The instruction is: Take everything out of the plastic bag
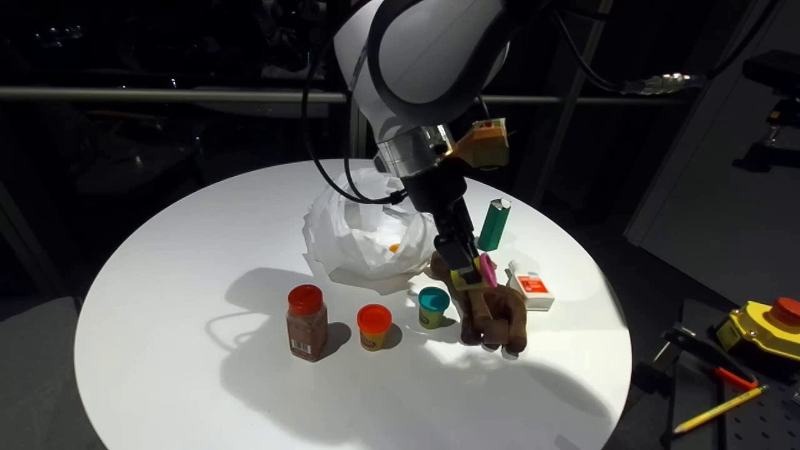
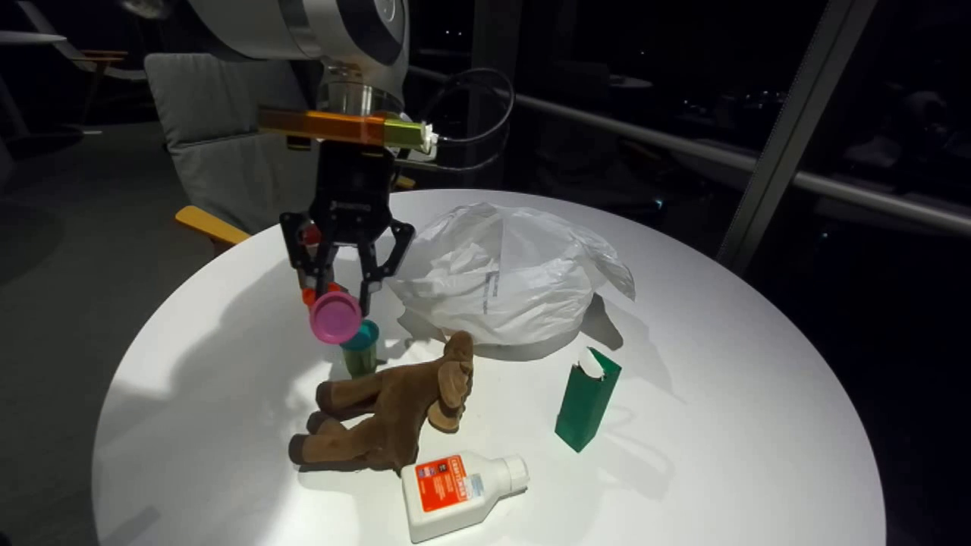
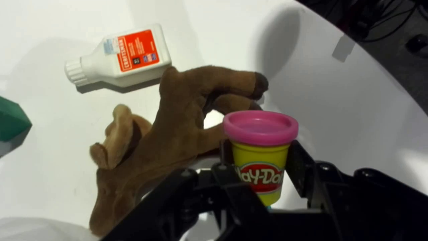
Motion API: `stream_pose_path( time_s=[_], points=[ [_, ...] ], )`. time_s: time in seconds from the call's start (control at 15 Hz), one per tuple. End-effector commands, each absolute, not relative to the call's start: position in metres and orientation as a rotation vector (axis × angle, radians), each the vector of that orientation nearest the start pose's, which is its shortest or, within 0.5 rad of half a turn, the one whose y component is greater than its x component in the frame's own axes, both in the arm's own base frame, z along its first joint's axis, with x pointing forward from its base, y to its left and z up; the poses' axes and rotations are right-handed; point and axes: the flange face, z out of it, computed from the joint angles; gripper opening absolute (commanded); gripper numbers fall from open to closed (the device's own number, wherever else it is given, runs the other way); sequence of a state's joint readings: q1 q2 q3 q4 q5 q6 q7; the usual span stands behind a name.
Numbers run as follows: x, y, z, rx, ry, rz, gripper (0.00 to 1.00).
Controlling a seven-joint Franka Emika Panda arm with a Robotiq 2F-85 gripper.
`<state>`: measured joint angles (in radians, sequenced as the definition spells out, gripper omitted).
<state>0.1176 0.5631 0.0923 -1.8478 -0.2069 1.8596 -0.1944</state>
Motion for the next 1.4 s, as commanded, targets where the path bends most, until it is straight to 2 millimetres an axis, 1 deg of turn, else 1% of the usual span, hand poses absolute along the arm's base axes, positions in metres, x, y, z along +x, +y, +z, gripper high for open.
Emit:
stream_pose_path(
  time_s=[0.0,0.13,0.27,0.47,0.67,0.87,0.93,1.13,1.2,1.27,1.33],
  points=[
    [0.53,0.104,0.194,-2.987,-0.836,0.994,0.18],
    [0.521,0.11,0.185,-2.962,-0.891,1.009,0.18],
    [0.516,0.118,0.174,-2.929,-0.932,1.016,0.18],
    [0.512,0.133,0.165,-2.865,-1.006,1.027,0.18],
    [0.521,0.148,0.158,-2.892,-1.013,0.938,0.18],
    [0.536,0.161,0.146,-2.954,-0.993,0.742,0.18],
    [0.539,0.164,0.141,-2.964,-0.995,0.697,0.18],
    [0.538,0.171,0.129,-2.959,-1.03,0.646,0.18],
    [0.537,0.172,0.127,-2.959,-1.036,0.635,0.34],
    [0.537,0.172,0.128,-2.955,-1.036,0.62,0.68],
    [0.536,0.171,0.131,-2.943,-1.036,0.62,0.7]
  ],
)
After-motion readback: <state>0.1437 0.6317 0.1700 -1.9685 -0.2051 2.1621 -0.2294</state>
